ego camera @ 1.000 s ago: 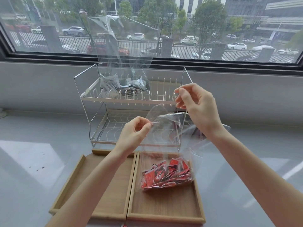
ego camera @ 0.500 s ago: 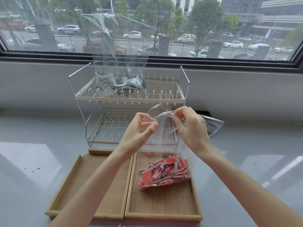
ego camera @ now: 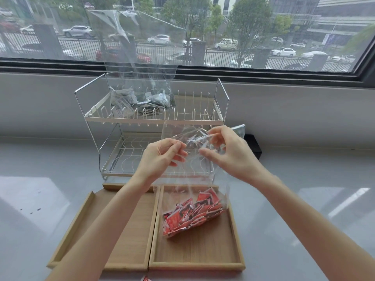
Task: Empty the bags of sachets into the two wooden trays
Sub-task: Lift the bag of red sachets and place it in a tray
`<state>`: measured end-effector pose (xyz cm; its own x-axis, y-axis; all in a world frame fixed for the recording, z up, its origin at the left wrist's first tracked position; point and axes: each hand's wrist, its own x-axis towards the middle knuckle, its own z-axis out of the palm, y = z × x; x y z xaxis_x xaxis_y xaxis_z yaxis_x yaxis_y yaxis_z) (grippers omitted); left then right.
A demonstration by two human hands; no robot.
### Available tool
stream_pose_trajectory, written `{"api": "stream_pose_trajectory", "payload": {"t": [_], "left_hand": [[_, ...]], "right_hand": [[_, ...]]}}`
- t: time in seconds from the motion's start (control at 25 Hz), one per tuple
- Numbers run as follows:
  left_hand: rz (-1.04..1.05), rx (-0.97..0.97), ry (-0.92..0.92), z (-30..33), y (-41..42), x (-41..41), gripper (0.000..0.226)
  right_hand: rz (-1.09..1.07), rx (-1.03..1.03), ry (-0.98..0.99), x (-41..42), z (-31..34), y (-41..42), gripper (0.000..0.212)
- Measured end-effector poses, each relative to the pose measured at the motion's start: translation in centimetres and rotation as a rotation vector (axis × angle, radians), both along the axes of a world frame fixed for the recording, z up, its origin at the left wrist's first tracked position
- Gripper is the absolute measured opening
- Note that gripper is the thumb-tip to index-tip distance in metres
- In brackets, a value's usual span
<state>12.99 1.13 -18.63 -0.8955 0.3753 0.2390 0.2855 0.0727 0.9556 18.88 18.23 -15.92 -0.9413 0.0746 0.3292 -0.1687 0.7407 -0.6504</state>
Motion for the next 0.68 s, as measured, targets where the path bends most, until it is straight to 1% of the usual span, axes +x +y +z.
{"api": "stream_pose_trajectory", "payload": {"t": [0.08,0.16,0.2,0.36,0.48,0.6,0.68], "left_hand": [[-0.008,-0.002,0.001,-0.1,-0.1,-0.1,0.021],[-0.018,-0.012,0.016,-0.2,-0.2,0.0,0.022],[-0.02,-0.022,0.03,-0.2,-0.2,0.0,0.022],[-0.016,-0.067,0.086,-0.3,-1.0,-0.5,0.023],[-0.029,-0.08,0.11,0.0,-1.3,-0.6,0.025],[-0.031,-0.026,0.099,0.9,-1.4,-0.9,0.025],[-0.035,-0.016,0.087,1.1,-1.6,-0.9,0.024]], "right_hand": [[-0.038,0.057,0.075,0.2,-1.5,0.3,0.021],[-0.047,-0.004,0.102,0.1,-2.1,0.6,0.008],[-0.041,-0.032,0.097,0.0,-2.1,0.8,0.004],[0.014,-0.094,0.051,0.1,-0.3,1.3,0.011],[0.057,-0.071,0.039,0.2,2.2,1.8,0.009],[0.07,-0.036,0.084,0.1,3.8,1.5,0.007],[0.061,-0.018,0.132,0.0,3.2,1.0,0.004]]}}
